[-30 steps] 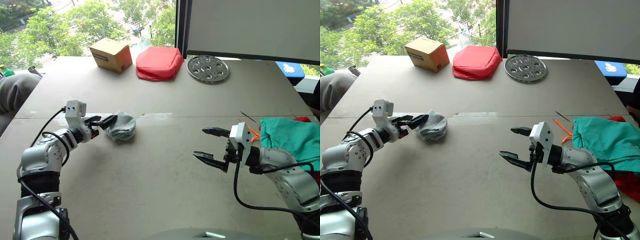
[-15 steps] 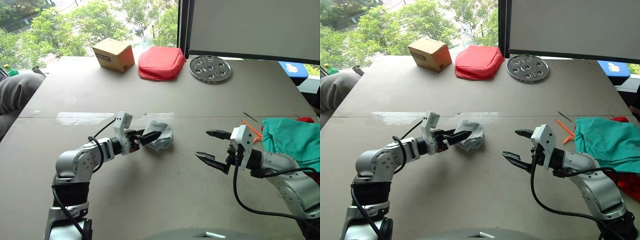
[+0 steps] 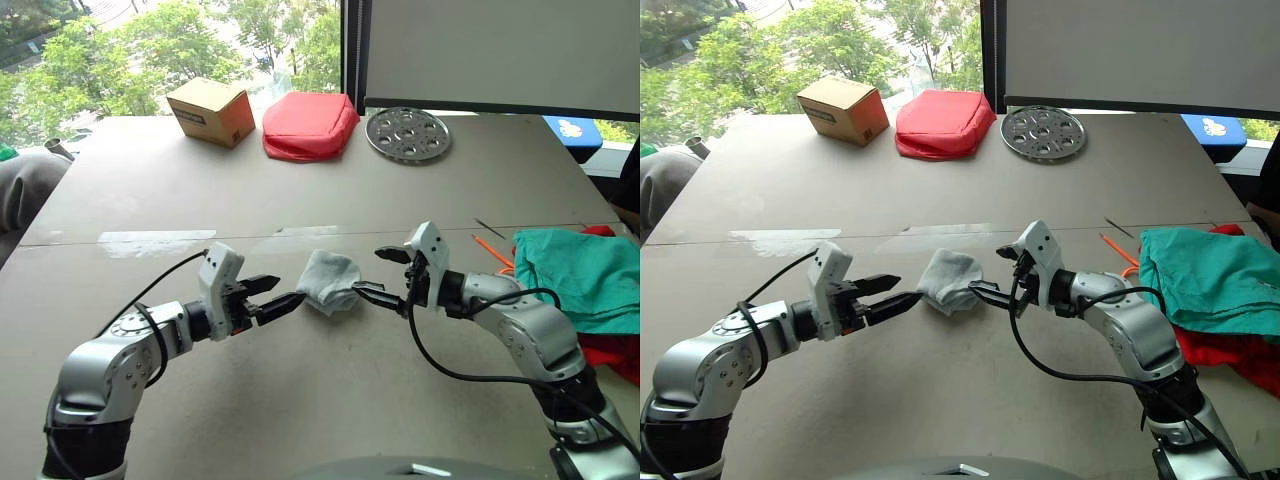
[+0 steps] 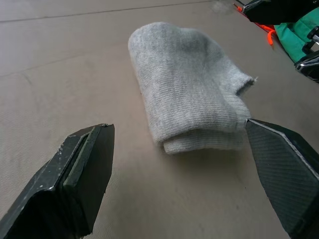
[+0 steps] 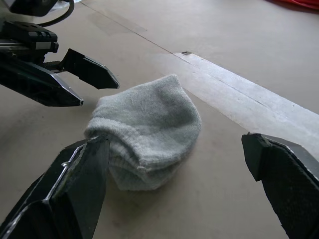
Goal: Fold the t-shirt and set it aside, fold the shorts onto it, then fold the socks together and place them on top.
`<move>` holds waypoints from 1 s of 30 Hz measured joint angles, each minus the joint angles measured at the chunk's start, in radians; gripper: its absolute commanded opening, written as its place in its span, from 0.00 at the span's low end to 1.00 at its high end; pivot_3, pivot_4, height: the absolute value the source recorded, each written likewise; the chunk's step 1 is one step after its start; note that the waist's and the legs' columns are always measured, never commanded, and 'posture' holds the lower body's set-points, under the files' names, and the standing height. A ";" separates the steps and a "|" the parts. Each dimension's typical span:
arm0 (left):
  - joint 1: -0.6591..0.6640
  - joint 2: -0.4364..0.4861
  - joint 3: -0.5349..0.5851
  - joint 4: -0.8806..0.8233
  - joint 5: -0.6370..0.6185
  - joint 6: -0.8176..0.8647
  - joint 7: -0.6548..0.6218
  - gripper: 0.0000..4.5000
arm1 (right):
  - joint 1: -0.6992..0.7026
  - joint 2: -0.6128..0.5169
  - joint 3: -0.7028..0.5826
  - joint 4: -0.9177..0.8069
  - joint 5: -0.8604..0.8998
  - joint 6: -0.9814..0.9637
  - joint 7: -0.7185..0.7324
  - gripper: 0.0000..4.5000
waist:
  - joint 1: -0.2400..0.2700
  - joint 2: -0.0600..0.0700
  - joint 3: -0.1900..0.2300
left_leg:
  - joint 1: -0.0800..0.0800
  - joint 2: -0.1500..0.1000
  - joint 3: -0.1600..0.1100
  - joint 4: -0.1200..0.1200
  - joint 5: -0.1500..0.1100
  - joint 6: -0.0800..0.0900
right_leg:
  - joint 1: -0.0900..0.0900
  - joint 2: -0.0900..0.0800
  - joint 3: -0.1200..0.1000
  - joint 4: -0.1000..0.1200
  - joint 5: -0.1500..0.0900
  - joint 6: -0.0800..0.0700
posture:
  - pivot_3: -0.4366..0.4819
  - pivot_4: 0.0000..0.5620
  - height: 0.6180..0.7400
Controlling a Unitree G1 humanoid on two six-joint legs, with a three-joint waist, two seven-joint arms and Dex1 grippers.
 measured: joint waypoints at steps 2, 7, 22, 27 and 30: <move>0.062 0.020 0.039 -0.057 -0.002 -0.039 -0.040 0.99 | -0.024 0.014 0.021 0.030 -0.013 0.000 -0.001 1.00 | 0.008 0.000 0.000 | 0.000 0.000 0.000 0.000 0.000 0.000 | 0.000 -0.001 0.000 0.000 0.000 0.000 | 0.48 0.27 0.99; 0.345 0.029 0.251 -0.254 -0.047 -0.121 -0.154 0.99 | -0.095 0.061 0.079 0.183 -0.075 -0.005 0.006 1.00 | -0.001 0.000 0.001 | 0.000 0.000 0.002 0.000 0.000 0.000 | -0.001 -0.002 0.000 0.000 0.000 0.000 | 0.48 0.27 0.99; 0.536 -0.020 0.405 -0.252 0.001 -0.325 -0.264 1.00 | -0.182 0.134 0.207 0.348 -0.201 -0.021 0.082 0.37 | -0.009 0.002 0.000 | 0.001 -0.001 0.003 -0.001 0.000 0.000 | -0.001 0.000 0.000 0.000 0.000 0.000 | 0.48 0.27 0.99; 0.498 -0.018 0.325 -0.249 0.001 -0.327 -0.233 1.00 | -0.113 0.088 0.211 0.255 -0.215 -0.056 0.093 0.00 | -0.004 0.001 -0.001 | 0.001 0.000 0.002 -0.001 0.000 0.000 | -0.001 0.000 0.000 -0.001 0.000 0.001 | 0.48 0.27 0.99; 0.462 -0.007 0.279 -0.249 -0.009 -0.318 -0.221 1.00 | -0.059 0.084 0.158 0.217 -0.191 -0.063 0.089 0.00 | 0.000 0.001 -0.001 | 0.000 0.000 0.002 -0.001 0.000 0.000 | -0.001 0.000 0.000 -0.001 0.000 0.001 | 0.48 0.27 0.99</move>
